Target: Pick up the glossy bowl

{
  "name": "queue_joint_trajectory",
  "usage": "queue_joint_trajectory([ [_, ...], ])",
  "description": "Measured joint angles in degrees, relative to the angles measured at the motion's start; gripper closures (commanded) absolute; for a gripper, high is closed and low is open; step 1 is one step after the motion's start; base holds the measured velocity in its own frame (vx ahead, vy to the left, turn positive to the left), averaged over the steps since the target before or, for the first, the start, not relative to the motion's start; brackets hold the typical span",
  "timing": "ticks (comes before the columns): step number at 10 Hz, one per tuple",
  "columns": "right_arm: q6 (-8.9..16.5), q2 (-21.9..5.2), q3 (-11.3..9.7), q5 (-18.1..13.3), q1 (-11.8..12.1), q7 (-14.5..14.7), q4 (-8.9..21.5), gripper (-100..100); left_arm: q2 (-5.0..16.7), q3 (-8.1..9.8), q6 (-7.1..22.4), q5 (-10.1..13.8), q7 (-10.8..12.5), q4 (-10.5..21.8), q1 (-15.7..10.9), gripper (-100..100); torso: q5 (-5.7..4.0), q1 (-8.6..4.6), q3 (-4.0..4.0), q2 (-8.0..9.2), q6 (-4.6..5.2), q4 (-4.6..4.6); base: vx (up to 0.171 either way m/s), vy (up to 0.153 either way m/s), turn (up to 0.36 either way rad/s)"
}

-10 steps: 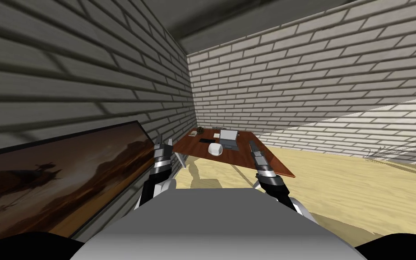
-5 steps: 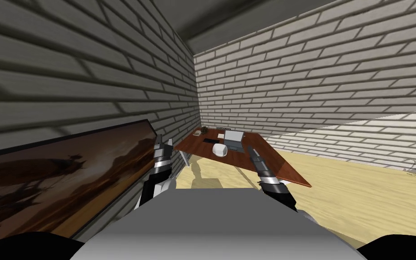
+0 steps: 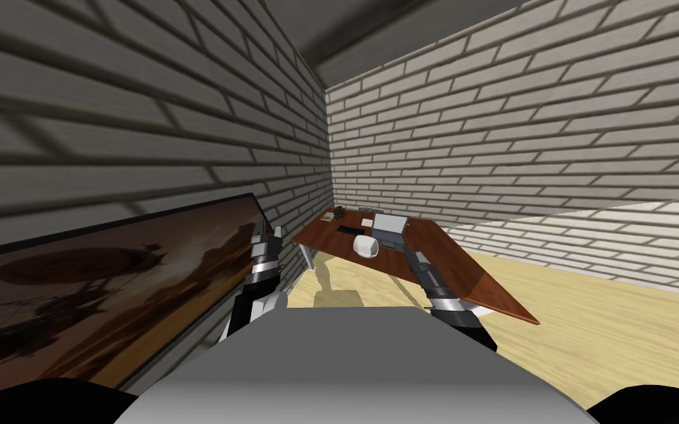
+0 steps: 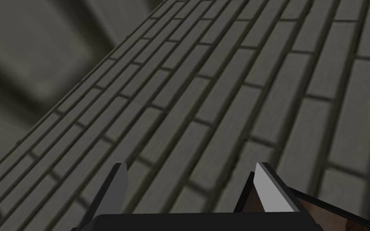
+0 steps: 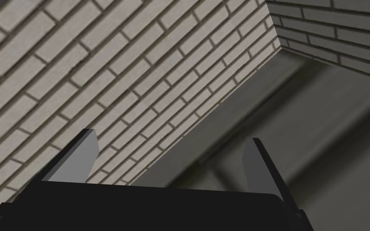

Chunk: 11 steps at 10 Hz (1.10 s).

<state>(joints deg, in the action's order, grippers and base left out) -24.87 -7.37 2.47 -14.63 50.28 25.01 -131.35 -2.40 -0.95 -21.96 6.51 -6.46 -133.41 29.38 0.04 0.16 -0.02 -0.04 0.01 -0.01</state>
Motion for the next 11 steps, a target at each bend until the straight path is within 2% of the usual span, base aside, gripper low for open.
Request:
queue_joint_trajectory([
  [5, 3.52, -0.82, 0.3, -1.34, 6.78, 7.34, -0.5, -100, 0.0, -0.01, 0.0, 0.0, 0.0, 0.0, -0.01, 0, 0.01, 0.05, -0.03, -0.05, -0.03, -0.01, 0.035, 0.047, 0.143],
  [7, 4.68, -1.11, 0.57, -1.74, 8.69, 10.35, 0.55, -100, 0.0, 0.0, 0.0, 0.0, 0.0, 0.0, 0.0, 0, 0.0, 0.02, -0.05, -0.09, -0.02, -0.02, 0.046, 0.045, 0.169],
  [10, 7.13, -1.22, 0.15, -2.57, 11.94, 15.48, 0.54, -100, 0.0, 0.01, 0.0, 0.0, 0.0, 0.0, 0.01, 0, 0.01, -0.01, -0.04, -0.06, 0.02, -0.01, 0.049, 0.043, 0.195],
  [11, 7.93, -1.34, 0.14, -2.8, 13.6, 17.29, 0.71, -100, 0.0, 0.0, 0.0, 0.0, 0.0, 0.0, 0.0, 0, 0.0, -0.02, -0.06, -0.11, -0.01, -0.02, 0.044, 0.031, 0.139],
])
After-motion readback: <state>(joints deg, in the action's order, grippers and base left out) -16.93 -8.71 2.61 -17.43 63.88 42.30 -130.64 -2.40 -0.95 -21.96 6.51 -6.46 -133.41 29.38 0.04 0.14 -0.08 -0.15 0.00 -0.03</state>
